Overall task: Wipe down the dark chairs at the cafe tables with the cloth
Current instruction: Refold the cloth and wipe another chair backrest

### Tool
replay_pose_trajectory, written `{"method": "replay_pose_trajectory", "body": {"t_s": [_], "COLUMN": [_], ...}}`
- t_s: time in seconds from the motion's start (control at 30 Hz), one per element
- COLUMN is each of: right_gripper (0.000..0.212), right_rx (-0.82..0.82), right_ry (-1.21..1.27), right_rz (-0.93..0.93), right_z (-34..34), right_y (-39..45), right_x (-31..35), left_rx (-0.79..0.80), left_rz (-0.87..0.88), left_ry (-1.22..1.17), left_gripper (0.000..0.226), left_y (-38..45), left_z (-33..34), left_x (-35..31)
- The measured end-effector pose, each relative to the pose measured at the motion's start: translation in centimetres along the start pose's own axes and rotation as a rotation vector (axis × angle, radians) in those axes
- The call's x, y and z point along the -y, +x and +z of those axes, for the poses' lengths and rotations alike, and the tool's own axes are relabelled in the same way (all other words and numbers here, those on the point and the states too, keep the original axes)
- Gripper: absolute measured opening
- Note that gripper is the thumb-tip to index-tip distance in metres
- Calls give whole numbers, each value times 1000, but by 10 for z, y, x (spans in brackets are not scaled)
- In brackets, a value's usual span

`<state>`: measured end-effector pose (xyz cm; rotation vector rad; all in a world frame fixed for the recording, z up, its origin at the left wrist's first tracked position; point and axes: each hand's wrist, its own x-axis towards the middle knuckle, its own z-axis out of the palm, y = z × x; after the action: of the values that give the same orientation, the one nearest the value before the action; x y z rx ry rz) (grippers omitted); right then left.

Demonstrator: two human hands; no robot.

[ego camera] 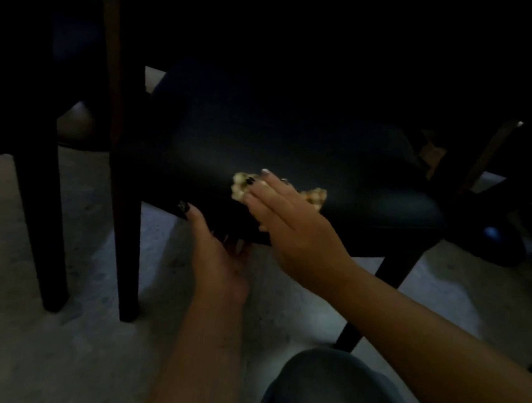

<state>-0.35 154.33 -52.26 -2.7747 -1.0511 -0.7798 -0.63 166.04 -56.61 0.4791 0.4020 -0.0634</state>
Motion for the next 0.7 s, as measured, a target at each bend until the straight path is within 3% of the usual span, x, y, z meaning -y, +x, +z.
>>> {"method": "replay_pose_trajectory", "body": {"t_s": [0.13,0.23,0.33,0.43,0.53,0.63,0.7], "right_gripper": [37,37,52,45,18,24,30], "right_rx": [-13,-90,-179,-363,-419,-358,-449], "right_ry": [-26,-71,-72,96,544,737,800], "right_rz": [130,259,581,1065,1566,1728,1750], "right_z": [-17,-35,-51,-65,-64,-48,-44], "right_y": [-51,-84,-109,-116,-115,-122,-121], "right_x": [-36,-68,-85,-102,-115,-110,-104], "left_rx": [-95,-76,-1,35,-2,-14,-17], "left_rz": [22,-17,-158,-224,-210,-202,-210], "left_ry": [18,125,212,234,255,273,281], "left_gripper": [51,71,90,93,80,79,73], "left_y": [-10,-22,-31,-38,-38,-36,-34], "left_z": [21,40,52,58,57,57,57], "left_x": [29,49,65,77,83,85,85]}}
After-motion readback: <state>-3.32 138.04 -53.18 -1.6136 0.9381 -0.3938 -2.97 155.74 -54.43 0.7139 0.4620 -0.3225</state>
